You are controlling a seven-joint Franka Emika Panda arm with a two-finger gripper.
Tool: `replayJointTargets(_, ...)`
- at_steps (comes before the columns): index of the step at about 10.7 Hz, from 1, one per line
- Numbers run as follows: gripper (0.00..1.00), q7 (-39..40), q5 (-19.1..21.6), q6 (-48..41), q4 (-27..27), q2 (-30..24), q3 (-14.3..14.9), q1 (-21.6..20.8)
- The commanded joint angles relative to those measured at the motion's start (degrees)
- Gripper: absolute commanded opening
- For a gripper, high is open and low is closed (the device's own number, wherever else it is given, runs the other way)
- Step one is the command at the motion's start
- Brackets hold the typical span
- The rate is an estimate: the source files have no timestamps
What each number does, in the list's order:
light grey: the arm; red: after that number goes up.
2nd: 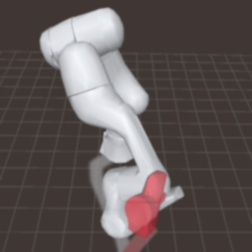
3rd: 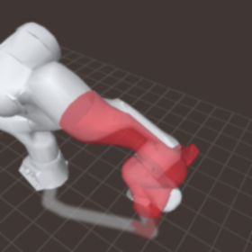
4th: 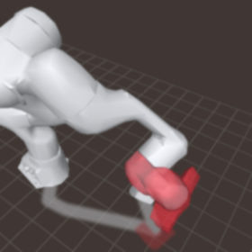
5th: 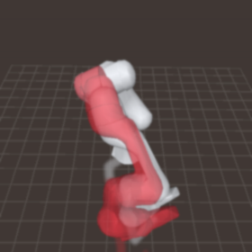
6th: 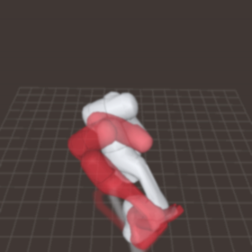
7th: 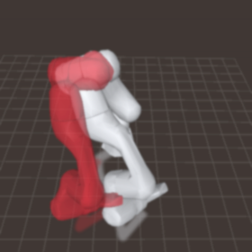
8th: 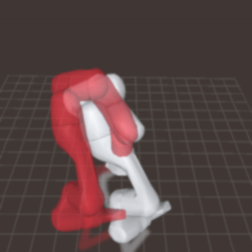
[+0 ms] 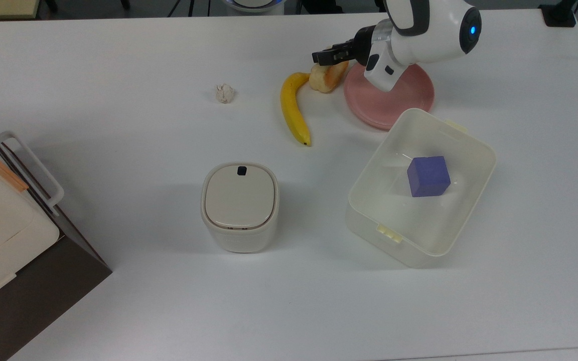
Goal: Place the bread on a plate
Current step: 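Lower the held bread onto the pink plate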
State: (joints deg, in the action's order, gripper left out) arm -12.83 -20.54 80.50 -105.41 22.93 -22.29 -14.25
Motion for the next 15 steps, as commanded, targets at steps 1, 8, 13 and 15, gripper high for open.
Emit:
replayJointTargets(1, 0.00, 0.7, -1.0, 3.3, -0.4, -0.2, 0.3, 1.3)
replayJointTargets(8, 0.00, -1.9, -0.1, 5.9, 0.8, -0.6, 0.3, 3.1)
replayJointTargets(13, 0.00, -1.5, 0.3, 3.2, 5.0, -2.6, 0.2, 2.6)
replayJointTargets(15, 0.00, -2.2, 0.3, 3.2, 5.9, -2.6, -1.4, 2.3)
